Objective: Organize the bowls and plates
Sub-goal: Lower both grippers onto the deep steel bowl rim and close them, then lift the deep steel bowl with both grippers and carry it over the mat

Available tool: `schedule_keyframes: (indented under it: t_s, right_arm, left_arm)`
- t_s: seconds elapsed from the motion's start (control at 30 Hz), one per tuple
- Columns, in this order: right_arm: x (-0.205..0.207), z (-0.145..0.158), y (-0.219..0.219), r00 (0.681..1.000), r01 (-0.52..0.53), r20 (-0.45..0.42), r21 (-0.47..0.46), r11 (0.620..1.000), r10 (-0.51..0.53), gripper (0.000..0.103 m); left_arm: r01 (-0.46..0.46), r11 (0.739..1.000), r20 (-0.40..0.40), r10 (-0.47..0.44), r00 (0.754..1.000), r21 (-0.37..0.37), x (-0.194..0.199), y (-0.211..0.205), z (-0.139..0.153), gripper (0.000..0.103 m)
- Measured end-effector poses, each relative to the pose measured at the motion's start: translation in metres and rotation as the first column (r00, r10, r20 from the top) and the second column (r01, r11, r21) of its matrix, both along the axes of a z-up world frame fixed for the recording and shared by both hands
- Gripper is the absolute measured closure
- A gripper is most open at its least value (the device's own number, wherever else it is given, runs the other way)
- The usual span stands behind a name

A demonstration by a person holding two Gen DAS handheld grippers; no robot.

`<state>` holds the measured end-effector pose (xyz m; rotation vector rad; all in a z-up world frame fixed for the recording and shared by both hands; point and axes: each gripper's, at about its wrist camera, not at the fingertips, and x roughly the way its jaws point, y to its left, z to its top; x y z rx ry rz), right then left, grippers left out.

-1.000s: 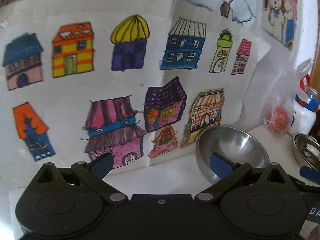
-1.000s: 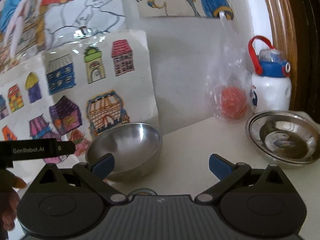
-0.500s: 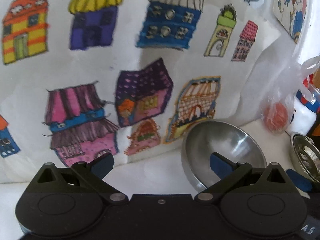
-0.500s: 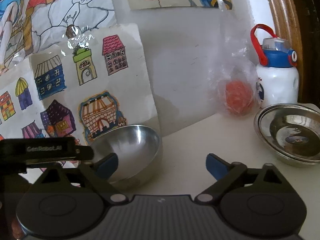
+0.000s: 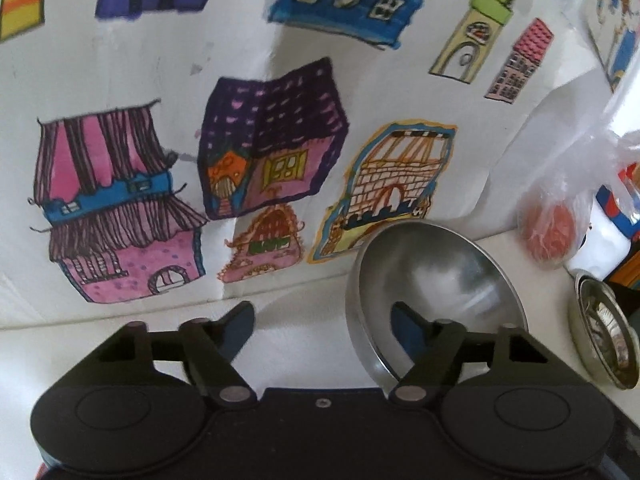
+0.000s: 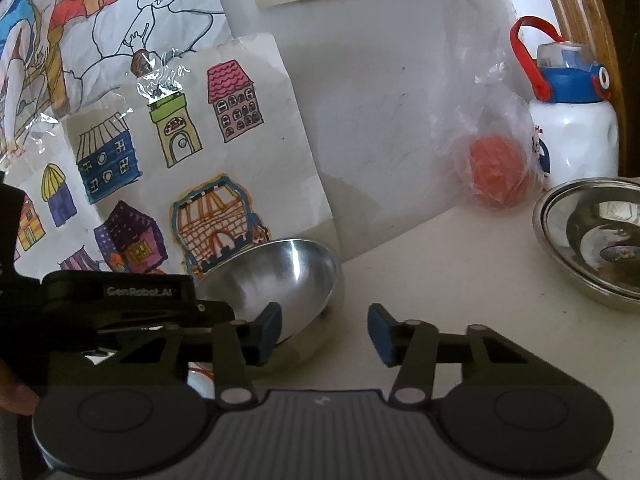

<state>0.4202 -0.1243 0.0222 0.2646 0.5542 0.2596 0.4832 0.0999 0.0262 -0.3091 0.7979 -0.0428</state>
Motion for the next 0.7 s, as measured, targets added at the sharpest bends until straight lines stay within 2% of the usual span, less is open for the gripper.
schedule_keyframes:
  t_s: [0.03,0.1,0.17,0.27,0.37,0.47,0.57,0.7]
  right_arm:
    - [0.000,0.000,0.000,1.000,-0.004,0.000,0.005,1.000,0.004,0.058]
    - [0.001,-0.001,0.000,1.000,-0.014,-0.001,0.020,1.000,0.014,0.063]
    - [0.001,-0.001,0.000,1.000,-0.026,-0.004,0.035,0.999,0.026,0.068]
    - [-0.001,0.000,0.001,1.000,-0.030,0.001,0.029,0.999,0.030,0.068]
    - [-0.001,-0.001,0.000,1.000,-0.029,-0.001,0.040,0.999,0.029,0.071]
    - [-0.003,-0.001,-0.001,1.000,-0.004,0.007,0.039,0.999,0.004,0.077]
    - [-0.008,0.004,-0.004,0.999,0.019,0.044,0.043,0.999,-0.021,0.078]
    - [-0.020,0.018,-0.009,0.993,0.034,0.115,0.039,0.999,-0.038,0.080]
  left_arm:
    - [-0.001,1.000,-0.005,0.001,1.000,-0.012,0.001,0.001,-0.001,0.038]
    - [0.001,1.000,-0.003,-0.001,1.000,-0.016,0.002,0.001,0.000,0.052]
    - [0.014,1.000,-0.006,-0.014,1.000,-0.022,0.002,0.000,0.001,0.058]
    - [0.029,0.999,-0.010,-0.030,1.000,-0.041,0.003,-0.003,0.005,0.071]
    - [0.068,0.997,0.010,-0.068,0.998,-0.026,0.000,-0.010,0.008,0.085]
    - [0.072,0.997,0.023,-0.072,0.997,0.005,-0.003,-0.019,0.011,0.085]
    - [0.075,0.997,0.041,-0.074,0.996,-0.009,-0.009,-0.022,0.015,0.085]
    - [0.084,0.997,0.109,-0.083,0.991,0.002,-0.030,-0.026,0.036,0.084]
